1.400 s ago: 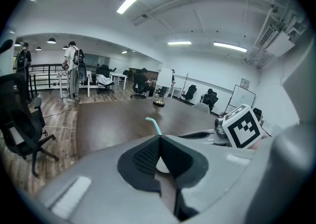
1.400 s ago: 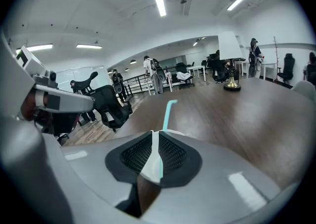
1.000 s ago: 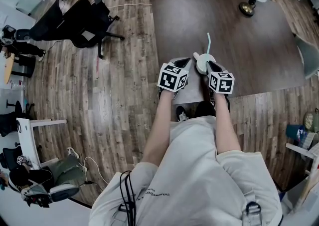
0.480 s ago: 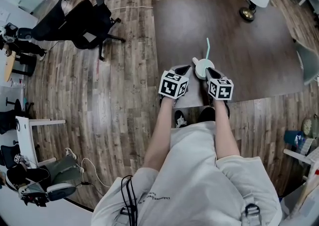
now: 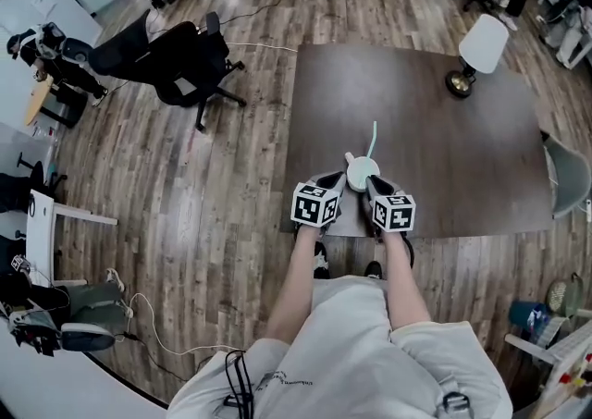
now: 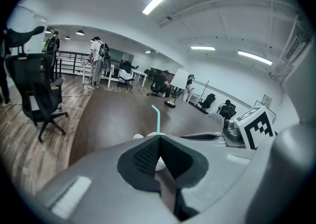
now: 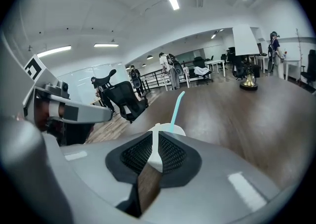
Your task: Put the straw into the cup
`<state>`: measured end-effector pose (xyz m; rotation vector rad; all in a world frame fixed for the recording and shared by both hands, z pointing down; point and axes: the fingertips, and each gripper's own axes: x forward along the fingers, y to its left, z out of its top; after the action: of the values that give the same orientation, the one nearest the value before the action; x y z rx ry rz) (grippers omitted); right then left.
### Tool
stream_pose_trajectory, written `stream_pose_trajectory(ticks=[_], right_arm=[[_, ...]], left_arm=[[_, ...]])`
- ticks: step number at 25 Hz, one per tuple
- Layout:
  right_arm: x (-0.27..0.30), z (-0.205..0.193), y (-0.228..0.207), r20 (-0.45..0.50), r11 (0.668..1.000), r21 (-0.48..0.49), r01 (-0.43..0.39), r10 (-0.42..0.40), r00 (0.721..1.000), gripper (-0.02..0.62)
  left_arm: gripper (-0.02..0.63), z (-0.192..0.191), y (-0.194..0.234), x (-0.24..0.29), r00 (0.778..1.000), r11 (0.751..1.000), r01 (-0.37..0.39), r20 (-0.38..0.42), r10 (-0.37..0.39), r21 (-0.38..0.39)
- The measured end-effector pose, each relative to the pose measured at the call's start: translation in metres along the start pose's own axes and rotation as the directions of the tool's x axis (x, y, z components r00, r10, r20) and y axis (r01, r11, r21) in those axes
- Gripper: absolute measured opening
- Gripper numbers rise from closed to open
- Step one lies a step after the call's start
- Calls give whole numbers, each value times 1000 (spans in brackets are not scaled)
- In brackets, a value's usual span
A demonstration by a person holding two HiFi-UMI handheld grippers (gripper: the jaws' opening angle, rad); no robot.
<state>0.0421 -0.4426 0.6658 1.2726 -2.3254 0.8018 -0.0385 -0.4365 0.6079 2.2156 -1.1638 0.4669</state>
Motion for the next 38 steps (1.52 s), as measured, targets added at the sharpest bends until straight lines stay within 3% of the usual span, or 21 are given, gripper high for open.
stream_pose_trajectory(ticks=[13, 17, 25, 28, 38], right_arm=[[-62, -16, -35, -5, 989, -7, -146, 146, 989, 61], [-70, -33, -39, -35, 982, -40, -185, 184, 982, 60], [-85, -54, -44, -88, 953, -66, -296, 290, 953, 26], [-89, -55, -48, -103, 948, -107, -300, 290, 952, 26], [-96, -56, -38, -97, 933, -104, -343, 334, 938, 25]], left_arm=[[1, -23, -88, 17, 992, 991, -109, 50, 113, -74], [1, -39, -94, 18, 986, 982, -152, 53, 159, -112], [1, -52, -120, 24, 982, 981, -168, 69, 175, -100], [1, -57, -126, 26, 981, 979, -174, 71, 182, -103], [1, -65, -117, 7, 965, 963, -236, 81, 248, -133]])
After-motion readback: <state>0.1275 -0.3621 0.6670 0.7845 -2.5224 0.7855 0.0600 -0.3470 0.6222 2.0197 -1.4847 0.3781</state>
